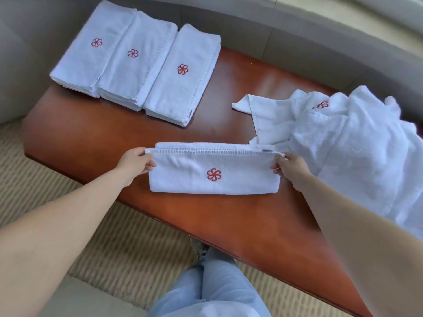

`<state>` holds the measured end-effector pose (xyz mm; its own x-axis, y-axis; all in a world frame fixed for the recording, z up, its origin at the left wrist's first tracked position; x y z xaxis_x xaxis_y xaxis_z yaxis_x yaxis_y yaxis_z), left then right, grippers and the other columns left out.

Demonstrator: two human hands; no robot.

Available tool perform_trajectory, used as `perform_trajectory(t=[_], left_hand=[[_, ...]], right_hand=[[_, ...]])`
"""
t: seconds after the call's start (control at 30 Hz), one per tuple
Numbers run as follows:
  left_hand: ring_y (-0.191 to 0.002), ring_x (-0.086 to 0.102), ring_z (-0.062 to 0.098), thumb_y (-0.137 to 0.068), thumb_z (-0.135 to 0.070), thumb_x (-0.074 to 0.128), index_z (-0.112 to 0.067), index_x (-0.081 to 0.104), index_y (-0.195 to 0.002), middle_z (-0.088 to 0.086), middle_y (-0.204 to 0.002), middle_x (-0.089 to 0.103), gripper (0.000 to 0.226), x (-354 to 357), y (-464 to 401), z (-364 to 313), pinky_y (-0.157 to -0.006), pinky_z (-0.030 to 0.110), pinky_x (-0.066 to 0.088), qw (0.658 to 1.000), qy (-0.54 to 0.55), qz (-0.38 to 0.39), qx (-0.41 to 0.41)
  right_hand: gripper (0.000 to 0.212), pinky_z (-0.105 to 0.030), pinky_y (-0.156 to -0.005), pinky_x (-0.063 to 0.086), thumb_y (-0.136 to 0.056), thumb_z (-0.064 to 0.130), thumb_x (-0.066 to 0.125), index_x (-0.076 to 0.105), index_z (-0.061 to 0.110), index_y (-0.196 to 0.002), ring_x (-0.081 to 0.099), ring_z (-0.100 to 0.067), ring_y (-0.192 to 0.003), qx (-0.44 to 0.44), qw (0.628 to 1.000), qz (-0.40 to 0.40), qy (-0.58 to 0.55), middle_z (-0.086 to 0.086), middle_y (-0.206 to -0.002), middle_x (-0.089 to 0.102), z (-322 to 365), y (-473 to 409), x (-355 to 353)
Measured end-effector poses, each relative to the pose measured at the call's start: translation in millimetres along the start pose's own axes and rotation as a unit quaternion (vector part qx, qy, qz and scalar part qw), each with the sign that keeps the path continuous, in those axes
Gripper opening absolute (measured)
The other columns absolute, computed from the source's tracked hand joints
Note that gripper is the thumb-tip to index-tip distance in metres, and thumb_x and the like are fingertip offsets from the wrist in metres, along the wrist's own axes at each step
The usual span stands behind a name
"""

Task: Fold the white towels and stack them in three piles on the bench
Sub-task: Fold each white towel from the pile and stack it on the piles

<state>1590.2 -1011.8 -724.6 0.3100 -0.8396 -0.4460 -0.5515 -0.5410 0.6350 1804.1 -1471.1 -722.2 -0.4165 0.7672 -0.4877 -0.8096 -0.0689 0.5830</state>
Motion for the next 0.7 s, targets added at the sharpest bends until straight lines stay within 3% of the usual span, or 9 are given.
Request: perform_trajectory(t=[0.23, 0.4, 0.53, 0.7], left_hand=[[-0.08, 0.072, 0.016, -0.104, -0.022, 0.055, -0.017, 0.066, -0.102, -0.001, -0.084, 0.078, 0.013, 15.2, -52.7, -10.3, -0.079, 0.032, 0.059, 1.0, -0.017, -0.007, -0.004], [-0.083, 0.073, 0.013, -0.106, -0.023, 0.051, -0.019, 0.062, -0.106, -0.004, -0.086, 0.078, 0.011, 30.6, -77.3, -6.1, -0.076, 0.03, 0.058, 0.999, -0.041, -0.017, -0.025], [-0.083, 0.071, 0.011, -0.107, -0.024, 0.045, -0.022, 0.052, -0.115, -0.008, -0.086, 0.076, 0.011, 41.0, -82.0, 4.8, -0.078, 0.031, 0.057, 0.995, -0.064, -0.05, -0.052], [-0.08, 0.071, 0.008, -0.106, -0.03, 0.041, -0.024, 0.056, -0.111, -0.013, -0.078, 0.075, 0.017, 40.2, -78.7, 6.3, -0.077, 0.038, 0.057, 0.991, -0.073, -0.101, -0.044]], right_hand=[[0.026, -0.034, -0.071, 0.053, -0.1, 0.017, 0.045, 0.068, 0.016, -0.089, 0.068, -0.02, -0.068, 0.014, 1.0, -0.012, 0.013, -0.004, -0.086, 0.077, -3.6, -45.8, 16.1], [0.034, -0.042, -0.08, 0.059, -0.098, 0.022, 0.043, 0.069, 0.016, -0.077, 0.069, -0.018, -0.067, 0.041, 0.998, -0.026, 0.031, 0.001, -0.079, 0.077, -19.8, -69.6, 27.0], [0.028, -0.037, -0.073, 0.057, -0.097, 0.031, 0.042, 0.065, 0.021, -0.083, 0.072, -0.016, -0.07, 0.02, 0.998, -0.052, 0.028, 0.009, -0.076, 0.076, -20.6, -69.9, 32.4], [0.027, -0.028, -0.061, 0.046, -0.096, 0.032, 0.04, 0.063, 0.025, -0.084, 0.069, -0.013, -0.072, -0.018, 0.995, -0.095, 0.019, 0.01, -0.079, 0.074, -8.7, -56.7, 29.3]])
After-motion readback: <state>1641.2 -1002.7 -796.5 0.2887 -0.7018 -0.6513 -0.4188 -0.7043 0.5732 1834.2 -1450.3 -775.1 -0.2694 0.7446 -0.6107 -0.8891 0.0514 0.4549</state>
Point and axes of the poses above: each hand's wrist, its own y-axis away from the middle knuckle, its own x-axis out of the palm, z = x × y, the point moved 8 cm from there along -y, towards the middle knuckle
